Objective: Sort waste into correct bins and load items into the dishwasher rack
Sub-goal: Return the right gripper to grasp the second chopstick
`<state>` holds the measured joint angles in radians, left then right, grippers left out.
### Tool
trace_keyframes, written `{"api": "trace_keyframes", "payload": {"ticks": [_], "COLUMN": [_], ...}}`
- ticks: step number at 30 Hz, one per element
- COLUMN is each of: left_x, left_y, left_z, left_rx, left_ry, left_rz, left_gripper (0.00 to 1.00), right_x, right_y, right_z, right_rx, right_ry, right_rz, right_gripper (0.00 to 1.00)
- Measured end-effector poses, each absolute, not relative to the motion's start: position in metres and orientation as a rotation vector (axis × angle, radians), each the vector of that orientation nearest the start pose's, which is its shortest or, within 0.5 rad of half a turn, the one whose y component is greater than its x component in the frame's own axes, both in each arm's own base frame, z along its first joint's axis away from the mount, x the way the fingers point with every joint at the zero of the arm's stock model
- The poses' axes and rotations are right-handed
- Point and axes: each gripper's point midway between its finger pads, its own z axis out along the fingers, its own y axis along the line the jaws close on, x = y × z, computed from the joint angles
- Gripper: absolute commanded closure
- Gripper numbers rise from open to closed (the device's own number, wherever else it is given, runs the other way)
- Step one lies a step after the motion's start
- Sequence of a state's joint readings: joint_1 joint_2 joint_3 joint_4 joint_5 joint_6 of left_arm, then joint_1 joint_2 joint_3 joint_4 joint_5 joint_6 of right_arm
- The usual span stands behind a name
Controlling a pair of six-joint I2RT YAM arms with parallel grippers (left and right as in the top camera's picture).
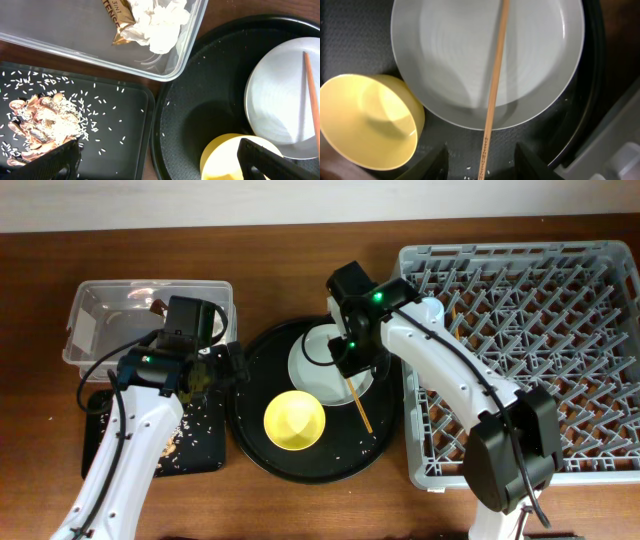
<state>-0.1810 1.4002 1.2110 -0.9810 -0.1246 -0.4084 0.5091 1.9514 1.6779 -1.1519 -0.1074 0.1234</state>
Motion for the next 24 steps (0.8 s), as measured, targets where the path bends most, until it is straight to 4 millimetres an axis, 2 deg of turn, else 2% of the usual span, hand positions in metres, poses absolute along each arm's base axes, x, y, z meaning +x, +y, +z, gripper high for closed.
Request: {"api": "trace_keyframes", "payload": {"ticks": [3, 8, 16, 20, 24], "left_x": [0.321, 0.321, 0.321, 0.321, 0.321], "left_y": [-0.037, -0.037, -0.037, -0.037, -0.037], "left_z": [0.161, 0.161, 0.161, 0.161, 0.161], "left_rx": [-0.343, -0.343, -0.343, -0.343, -0.343], "left_ry": [2.701, 2.701, 2.701, 2.701, 2.701], "left_rz": [0.002, 0.002, 0.002, 0.002, 0.002], "left_gripper": [0.01, 0.01, 0.01, 0.01, 0.01], "right_x": [0.352, 0.354, 0.356, 0.349, 0.346], "right_y": [0.216, 0.216, 0.22, 0.216, 0.215], "right_z": [0.101, 0.069, 0.032, 0.014, 0.009], "right_rx": [-0.561, -0.535, -0.48, -0.469, -0.464], "right_ry": [2.944, 2.942, 2.906, 2.911, 2.916], "right_rz": [0.209, 0.205, 0.251, 0.251, 0.251], "right_gripper": [0.59, 0.6, 0.6, 0.77, 0.95]}}
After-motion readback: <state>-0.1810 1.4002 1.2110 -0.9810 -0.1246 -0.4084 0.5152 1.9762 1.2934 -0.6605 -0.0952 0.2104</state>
